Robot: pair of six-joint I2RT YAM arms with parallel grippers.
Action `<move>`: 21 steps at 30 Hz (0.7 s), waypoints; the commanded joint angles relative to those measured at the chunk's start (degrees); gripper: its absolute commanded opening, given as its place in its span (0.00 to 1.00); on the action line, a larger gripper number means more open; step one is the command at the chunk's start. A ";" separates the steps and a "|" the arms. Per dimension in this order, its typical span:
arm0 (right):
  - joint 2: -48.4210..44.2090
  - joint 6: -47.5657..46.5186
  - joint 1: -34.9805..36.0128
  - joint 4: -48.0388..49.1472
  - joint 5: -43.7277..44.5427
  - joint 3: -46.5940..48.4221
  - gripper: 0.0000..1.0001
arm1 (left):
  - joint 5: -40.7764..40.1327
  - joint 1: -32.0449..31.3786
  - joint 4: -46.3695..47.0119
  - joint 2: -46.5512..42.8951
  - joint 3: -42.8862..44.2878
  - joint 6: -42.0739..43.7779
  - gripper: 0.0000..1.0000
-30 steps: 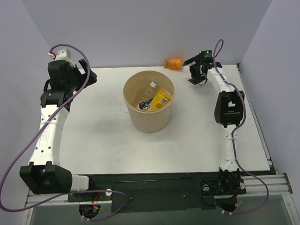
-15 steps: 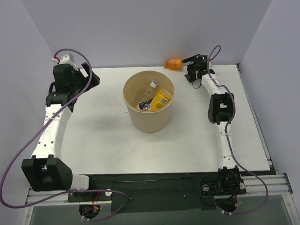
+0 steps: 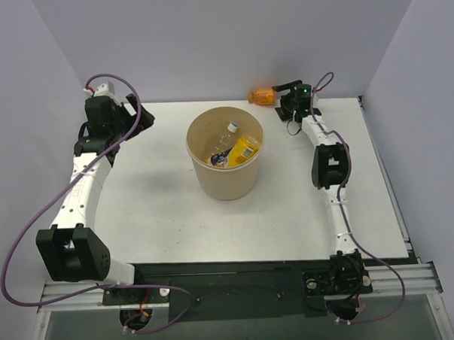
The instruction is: Put the plastic bottles in the bin
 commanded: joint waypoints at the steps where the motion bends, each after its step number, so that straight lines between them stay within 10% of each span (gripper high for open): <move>1: 2.93 0.91 1.24 -0.08 1.64 2.63 0.97 | 1.38 0.14 3.54 1.24 0.38 -0.60 0.97; 12: 5.83 0.47 1.86 -0.26 5.24 5.53 0.95 | 1.64 0.05 3.98 2.73 -0.85 -0.25 0.97; 21: 3.82 0.38 1.51 0.80 6.21 0.79 0.58 | 1.82 0.05 4.34 3.52 -1.37 -0.34 0.97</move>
